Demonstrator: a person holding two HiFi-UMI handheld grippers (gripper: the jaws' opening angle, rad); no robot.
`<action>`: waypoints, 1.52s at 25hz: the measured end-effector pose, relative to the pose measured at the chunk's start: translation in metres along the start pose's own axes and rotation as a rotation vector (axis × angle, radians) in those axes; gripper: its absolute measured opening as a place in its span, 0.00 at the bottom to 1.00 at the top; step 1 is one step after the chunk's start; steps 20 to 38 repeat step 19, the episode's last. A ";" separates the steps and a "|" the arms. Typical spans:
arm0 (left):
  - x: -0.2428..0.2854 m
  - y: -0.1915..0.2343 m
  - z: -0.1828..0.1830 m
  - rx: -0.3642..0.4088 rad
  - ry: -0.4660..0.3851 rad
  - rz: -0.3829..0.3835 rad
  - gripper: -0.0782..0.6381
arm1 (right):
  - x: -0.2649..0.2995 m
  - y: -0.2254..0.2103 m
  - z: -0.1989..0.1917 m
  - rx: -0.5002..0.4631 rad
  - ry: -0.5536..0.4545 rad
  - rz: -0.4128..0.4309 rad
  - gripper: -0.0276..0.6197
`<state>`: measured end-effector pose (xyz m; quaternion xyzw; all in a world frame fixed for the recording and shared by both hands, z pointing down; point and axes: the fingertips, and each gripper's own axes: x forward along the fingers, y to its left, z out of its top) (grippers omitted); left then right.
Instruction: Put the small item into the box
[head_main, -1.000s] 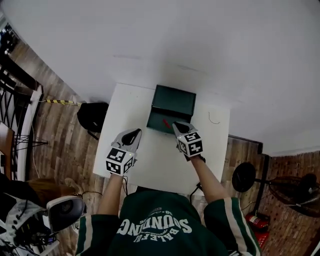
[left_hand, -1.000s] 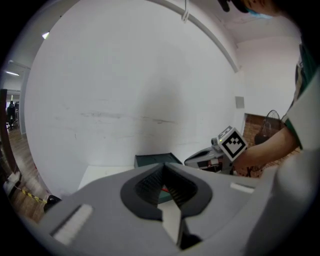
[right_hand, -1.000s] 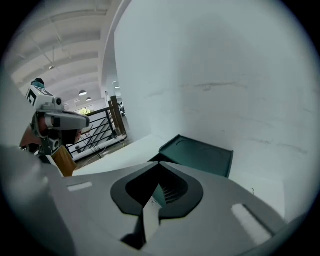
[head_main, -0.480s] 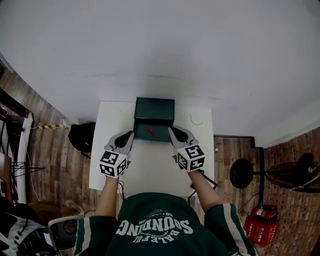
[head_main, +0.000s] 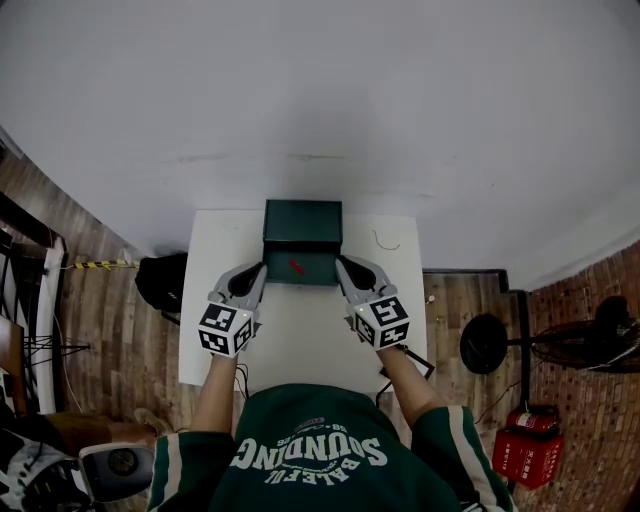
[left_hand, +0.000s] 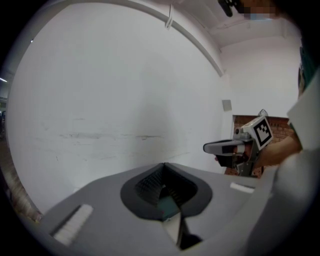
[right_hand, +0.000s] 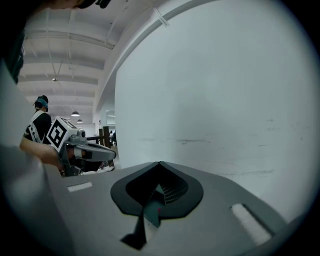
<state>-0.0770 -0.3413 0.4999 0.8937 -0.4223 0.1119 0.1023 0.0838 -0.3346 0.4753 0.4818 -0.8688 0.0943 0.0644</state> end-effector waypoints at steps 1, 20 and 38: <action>0.000 0.000 -0.001 -0.001 0.003 0.000 0.18 | 0.000 0.000 -0.001 0.002 0.002 0.001 0.05; -0.006 0.001 -0.013 -0.021 0.020 -0.001 0.18 | 0.008 0.007 -0.012 0.009 0.036 0.011 0.05; -0.006 0.001 -0.013 -0.021 0.020 -0.001 0.18 | 0.008 0.007 -0.012 0.009 0.036 0.011 0.05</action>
